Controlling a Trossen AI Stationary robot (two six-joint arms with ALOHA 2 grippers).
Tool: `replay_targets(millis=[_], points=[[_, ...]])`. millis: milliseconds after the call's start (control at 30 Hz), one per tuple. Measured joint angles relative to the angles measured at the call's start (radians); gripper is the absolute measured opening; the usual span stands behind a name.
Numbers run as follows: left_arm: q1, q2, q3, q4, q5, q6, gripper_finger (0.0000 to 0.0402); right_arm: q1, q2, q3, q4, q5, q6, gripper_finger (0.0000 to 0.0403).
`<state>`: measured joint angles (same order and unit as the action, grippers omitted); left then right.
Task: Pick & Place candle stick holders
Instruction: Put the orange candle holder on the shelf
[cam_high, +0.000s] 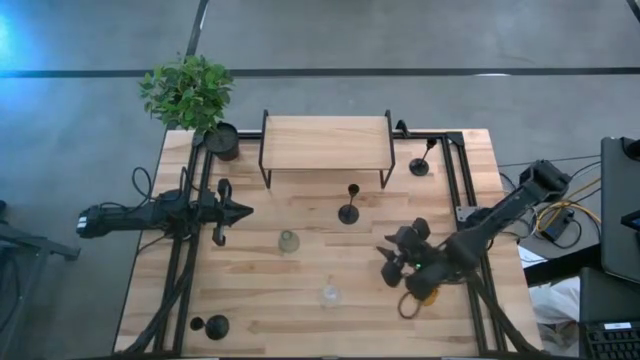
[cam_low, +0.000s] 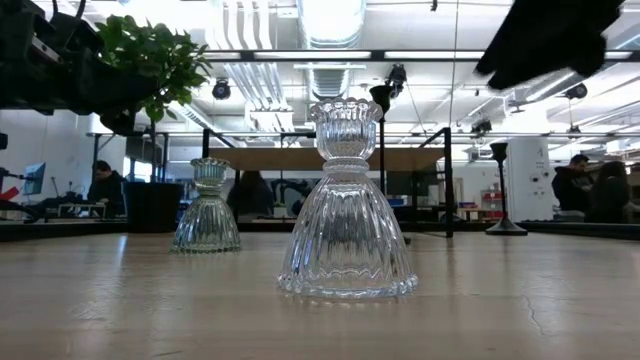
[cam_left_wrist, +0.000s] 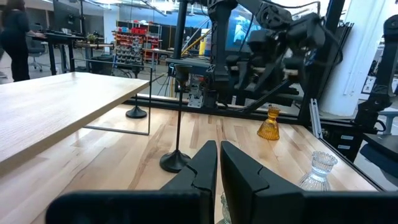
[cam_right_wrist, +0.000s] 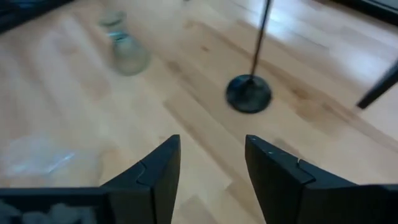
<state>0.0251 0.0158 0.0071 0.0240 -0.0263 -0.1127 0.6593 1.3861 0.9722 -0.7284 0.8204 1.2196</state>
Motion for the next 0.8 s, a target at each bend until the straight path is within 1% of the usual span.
replay_targets(millis=[133, 200, 267, 367, 433, 467, 600, 633, 700, 800], points=[[0.000, 0.000, 0.000, 0.000, 0.000, 0.000, 0.0026, 0.042, -0.069, 0.000, 0.001, -0.006, -0.060, 0.0159], [0.000, 0.000, 0.000, 0.000, 0.000, 0.000, 0.0026, 0.049, -0.096, 0.000, 0.001, -0.026, -0.067, 0.0158], [0.000, 0.000, 0.000, 0.000, 0.000, 0.000, 0.0026, 0.049, -0.117, 0.000, 0.003, -0.060, -0.064, 0.0161], [0.000, 0.000, 0.000, 0.000, 0.000, 0.000, 0.0026, 0.050, -0.131, 0.000, 0.001, -0.115, -0.055, 0.0177], [0.000, 0.000, 0.000, 0.000, 0.000, 0.000, 0.0026, 0.050, -0.136, 0.000, -0.017, -0.175, -0.051, 0.0192], [0.000, 0.000, 0.000, 0.000, 0.000, 0.000, 0.0026, 0.050, -0.136, 0.000, -0.040, -0.222, -0.040, 0.0199], [0.000, 0.000, 0.000, 0.000, 0.000, 0.000, 0.0026, 0.063, -0.134, 0.000, -0.139, -0.458, 0.076, 0.0226], [0.000, 0.000, 0.000, 0.000, 0.000, 0.000, 0.0026, 0.072, -0.132, 0.000, -0.152, -0.494, 0.103, 0.0231], [0.000, 0.000, 0.000, 0.000, 0.000, 0.000, 0.0026, 0.100, -0.127, 0.000, -0.171, -0.515, 0.149, 0.0240], [0.000, 0.000, 0.000, 0.000, 0.000, 0.000, 0.0026, 0.147, -0.127, 0.000, -0.197, -0.497, 0.222, 0.0248]])
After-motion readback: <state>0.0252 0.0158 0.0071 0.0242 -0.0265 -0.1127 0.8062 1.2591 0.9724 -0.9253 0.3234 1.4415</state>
